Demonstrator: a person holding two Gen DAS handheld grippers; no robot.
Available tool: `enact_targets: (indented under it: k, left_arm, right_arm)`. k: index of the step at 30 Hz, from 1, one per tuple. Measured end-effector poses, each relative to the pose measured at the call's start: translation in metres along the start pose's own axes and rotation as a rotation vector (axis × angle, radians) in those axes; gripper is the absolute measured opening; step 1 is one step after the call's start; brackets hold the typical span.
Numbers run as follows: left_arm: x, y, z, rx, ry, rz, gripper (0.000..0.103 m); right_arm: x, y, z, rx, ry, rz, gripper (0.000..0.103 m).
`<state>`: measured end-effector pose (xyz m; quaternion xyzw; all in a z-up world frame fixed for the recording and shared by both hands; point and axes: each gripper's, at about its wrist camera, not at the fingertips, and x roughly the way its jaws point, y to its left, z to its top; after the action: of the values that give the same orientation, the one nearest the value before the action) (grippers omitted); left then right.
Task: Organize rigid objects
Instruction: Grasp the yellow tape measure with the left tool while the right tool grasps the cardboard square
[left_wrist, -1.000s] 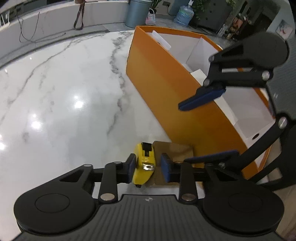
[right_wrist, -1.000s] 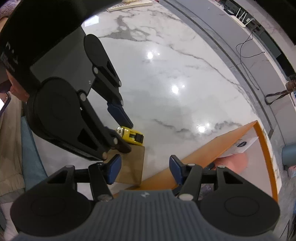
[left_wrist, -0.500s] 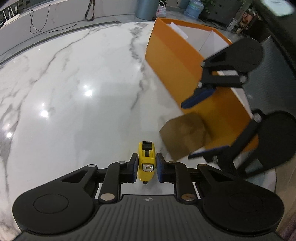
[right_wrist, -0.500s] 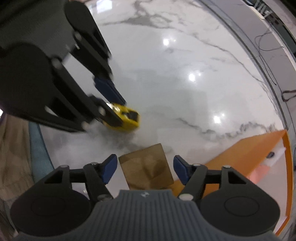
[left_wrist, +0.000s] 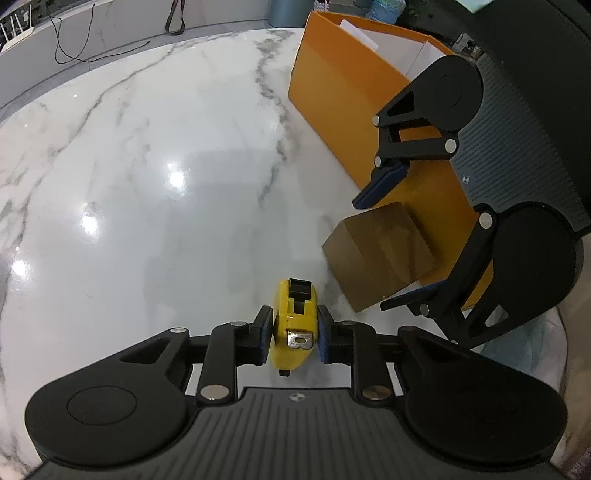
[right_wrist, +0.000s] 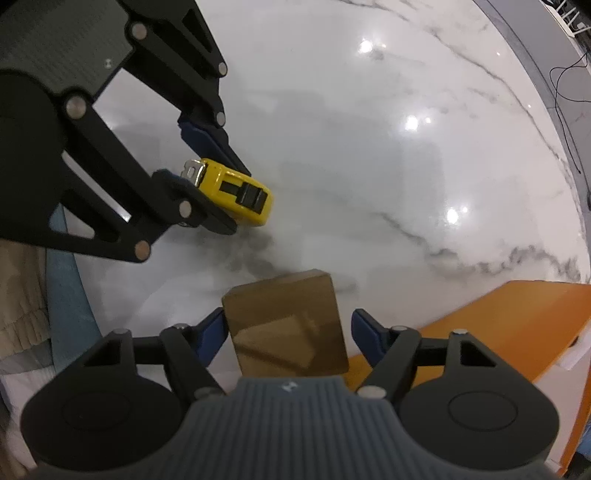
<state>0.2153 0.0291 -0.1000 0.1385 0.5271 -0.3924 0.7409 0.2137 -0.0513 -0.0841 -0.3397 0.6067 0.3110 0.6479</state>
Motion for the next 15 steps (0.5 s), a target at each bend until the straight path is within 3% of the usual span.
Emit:
enact_targets:
  k: [3, 8, 15]
  left_arm:
    - [0.0, -0.001, -0.001, -0.003, -0.007, 0.023, 0.022]
    - [-0.011, -0.007, -0.004, 0.004, -0.027, 0.052, 0.022]
    - [-0.057, -0.03, -0.002, 0.035, -0.098, 0.1, 0.022]
  right_arm:
    - [0.003, 0.003, -0.001, 0.017, -0.005, 0.005, 0.063]
    - [-0.003, 0.008, -0.004, 0.031, -0.041, -0.002, 0.062]
    - [-0.053, 0.02, -0.012, 0.042, -0.166, -0.037, 0.062]
